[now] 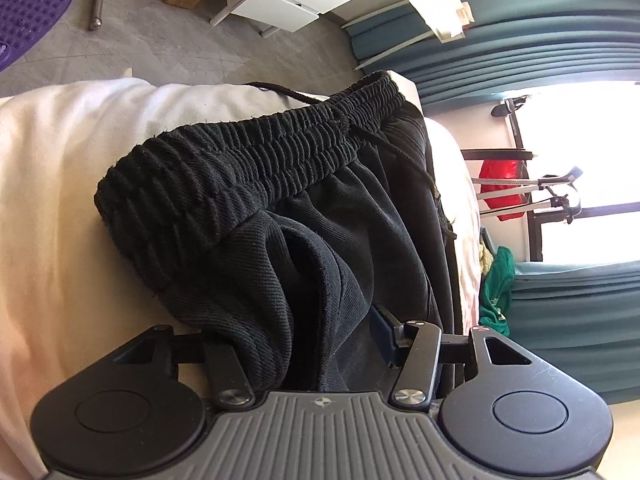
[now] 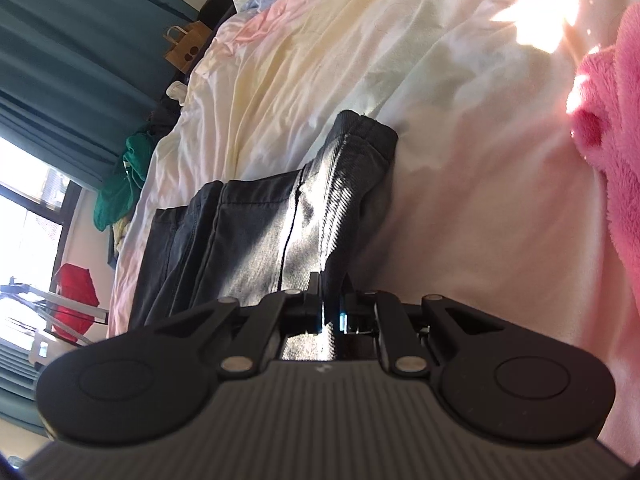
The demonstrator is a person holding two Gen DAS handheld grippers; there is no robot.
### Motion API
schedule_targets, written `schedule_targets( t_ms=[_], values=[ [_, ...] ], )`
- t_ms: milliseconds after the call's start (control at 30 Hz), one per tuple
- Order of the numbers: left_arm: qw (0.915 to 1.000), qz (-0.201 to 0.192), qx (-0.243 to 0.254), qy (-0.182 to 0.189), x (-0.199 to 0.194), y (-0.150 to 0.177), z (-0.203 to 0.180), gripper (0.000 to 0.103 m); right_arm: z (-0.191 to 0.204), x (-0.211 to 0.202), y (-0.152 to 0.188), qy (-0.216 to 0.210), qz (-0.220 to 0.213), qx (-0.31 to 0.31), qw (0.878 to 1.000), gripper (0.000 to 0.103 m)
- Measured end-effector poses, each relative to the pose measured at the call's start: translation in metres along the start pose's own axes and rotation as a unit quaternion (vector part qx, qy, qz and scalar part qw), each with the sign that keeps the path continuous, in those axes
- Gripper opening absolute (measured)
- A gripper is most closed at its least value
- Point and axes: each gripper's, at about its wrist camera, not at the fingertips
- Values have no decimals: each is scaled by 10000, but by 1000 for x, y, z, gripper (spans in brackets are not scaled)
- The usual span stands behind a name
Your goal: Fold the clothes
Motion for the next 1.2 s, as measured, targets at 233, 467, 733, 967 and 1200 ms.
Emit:
schedule_targets(
  t_ms=[233, 467, 733, 967, 1200],
  values=[
    [9994, -49, -146, 297, -7, -2, 10, 11, 10, -17, -1, -158, -555, -309, 9979, 7],
    [9952, -684, 22, 706, -32, 7, 3, 7, 24, -42, -4, -439, -1067, -714, 9908, 7],
    [9903, -1027, 570, 748, -49, 11, -29, 6, 43, -55, -3, -352, -1393, -1159, 9828, 7],
    [9900, -965, 838, 598, -28, -32, -119, 6, 128, -35, -7, -489, -1670, -1801, 9681, 7],
    [9886, -985, 1077, 366, 67, -106, -228, 6, 258, 44, -6, -364, -1961, -2629, 9440, 7]
  ],
)
Point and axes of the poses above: each gripper's, at about its wrist camera, not at the fingertips, and x roughly the way its jaws point, z to its left, y to its underside, and after that the axes turned 1 degree about -z, right-handed
